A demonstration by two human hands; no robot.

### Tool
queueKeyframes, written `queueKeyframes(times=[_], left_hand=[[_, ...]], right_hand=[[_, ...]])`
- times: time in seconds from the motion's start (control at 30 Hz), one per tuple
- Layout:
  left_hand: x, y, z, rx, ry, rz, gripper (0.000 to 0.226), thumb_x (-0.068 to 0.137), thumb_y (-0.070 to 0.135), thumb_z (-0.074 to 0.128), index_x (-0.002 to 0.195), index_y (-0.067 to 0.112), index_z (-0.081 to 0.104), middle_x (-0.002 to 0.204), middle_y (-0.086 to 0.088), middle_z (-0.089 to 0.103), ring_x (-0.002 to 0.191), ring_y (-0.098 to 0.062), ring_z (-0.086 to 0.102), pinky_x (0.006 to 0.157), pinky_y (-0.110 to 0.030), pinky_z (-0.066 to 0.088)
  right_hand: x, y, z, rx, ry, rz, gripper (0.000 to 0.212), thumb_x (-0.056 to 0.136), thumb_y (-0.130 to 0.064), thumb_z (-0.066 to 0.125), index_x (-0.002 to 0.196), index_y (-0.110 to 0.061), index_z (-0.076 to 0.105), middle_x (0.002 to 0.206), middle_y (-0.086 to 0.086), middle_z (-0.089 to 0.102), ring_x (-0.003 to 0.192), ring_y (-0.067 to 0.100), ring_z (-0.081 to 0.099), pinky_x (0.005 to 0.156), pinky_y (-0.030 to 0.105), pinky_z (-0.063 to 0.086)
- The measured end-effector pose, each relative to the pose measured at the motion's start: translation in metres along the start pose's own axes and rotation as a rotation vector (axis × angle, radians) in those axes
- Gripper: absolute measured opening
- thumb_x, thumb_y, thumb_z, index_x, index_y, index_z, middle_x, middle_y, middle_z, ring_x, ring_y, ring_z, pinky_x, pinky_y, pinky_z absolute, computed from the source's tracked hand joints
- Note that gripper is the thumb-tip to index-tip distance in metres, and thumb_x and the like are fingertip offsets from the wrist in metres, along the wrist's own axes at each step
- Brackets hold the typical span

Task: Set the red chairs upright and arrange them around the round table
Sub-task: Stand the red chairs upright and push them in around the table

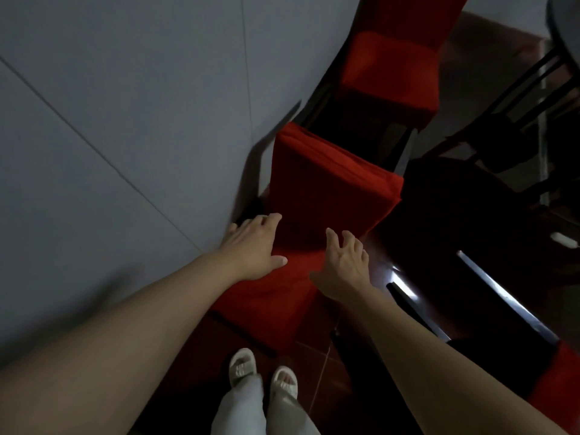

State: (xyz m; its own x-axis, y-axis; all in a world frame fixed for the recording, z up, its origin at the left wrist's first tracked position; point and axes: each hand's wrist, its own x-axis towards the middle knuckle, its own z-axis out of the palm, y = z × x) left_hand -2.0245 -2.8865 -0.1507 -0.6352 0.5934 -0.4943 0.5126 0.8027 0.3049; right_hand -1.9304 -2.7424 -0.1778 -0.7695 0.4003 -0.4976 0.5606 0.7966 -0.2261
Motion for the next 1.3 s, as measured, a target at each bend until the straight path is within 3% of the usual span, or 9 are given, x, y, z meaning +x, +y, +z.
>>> queueKeyframes(times=[0.3, 0.53, 0.9, 1.07, 1.3], left_hand=[[0.027, -0.030, 0.053, -0.008, -0.029, 0.007, 0.087, 0.088, 0.045, 0.060, 0.151, 0.019, 0.008, 0.155, -0.006, 0.023, 0.140, -0.025, 0.026, 0.114, -0.048, 0.022], [0.044, -0.040, 0.120, -0.046, -0.008, -0.071, 0.086, 0.087, 0.043, 0.062, 0.151, 0.018, 0.010, 0.154, -0.006, 0.024, 0.139, -0.024, 0.028, 0.114, -0.045, 0.023], [0.044, -0.056, 0.313, -0.131, -0.091, -0.372, 0.086, 0.085, 0.041, 0.065, 0.150, 0.021, 0.012, 0.150, -0.005, 0.032, 0.136, -0.022, 0.033, 0.112, -0.044, 0.024], [0.057, -0.085, 0.399, -0.123, -0.116, -0.399, 0.084, 0.086, 0.039, 0.064, 0.149, 0.021, 0.012, 0.150, -0.003, 0.031, 0.137, -0.021, 0.032, 0.112, -0.043, 0.023], [0.102, -0.134, 0.513, -0.124, -0.087, -0.391, 0.084, 0.087, 0.036, 0.065, 0.150, 0.022, 0.011, 0.153, -0.004, 0.027, 0.138, -0.023, 0.030, 0.114, -0.044, 0.021]], right_hand=[[0.017, 0.001, 0.063, -0.038, -0.004, -0.003, 0.091, 0.082, -0.038, 0.067, 0.150, -0.019, 0.009, 0.153, 0.016, 0.012, 0.142, 0.032, 0.014, 0.116, 0.047, 0.017], [0.043, 0.019, 0.118, -0.087, -0.038, -0.105, 0.084, 0.085, -0.026, 0.061, 0.150, -0.017, 0.008, 0.154, 0.017, 0.009, 0.142, 0.032, 0.009, 0.117, 0.047, 0.014], [0.060, 0.108, 0.280, -0.203, -0.229, -0.325, 0.088, 0.085, -0.038, 0.062, 0.150, -0.018, 0.007, 0.154, 0.014, 0.011, 0.143, 0.031, 0.008, 0.117, 0.047, 0.012], [0.077, 0.126, 0.360, -0.233, -0.258, -0.367, 0.081, 0.089, -0.043, 0.054, 0.150, -0.016, 0.010, 0.155, 0.013, 0.011, 0.143, 0.030, 0.009, 0.117, 0.048, 0.012], [0.124, 0.130, 0.478, -0.313, -0.278, -0.401, 0.098, 0.084, -0.046, 0.063, 0.151, -0.017, -0.002, 0.156, 0.016, 0.000, 0.144, 0.031, 0.001, 0.118, 0.046, 0.007]])
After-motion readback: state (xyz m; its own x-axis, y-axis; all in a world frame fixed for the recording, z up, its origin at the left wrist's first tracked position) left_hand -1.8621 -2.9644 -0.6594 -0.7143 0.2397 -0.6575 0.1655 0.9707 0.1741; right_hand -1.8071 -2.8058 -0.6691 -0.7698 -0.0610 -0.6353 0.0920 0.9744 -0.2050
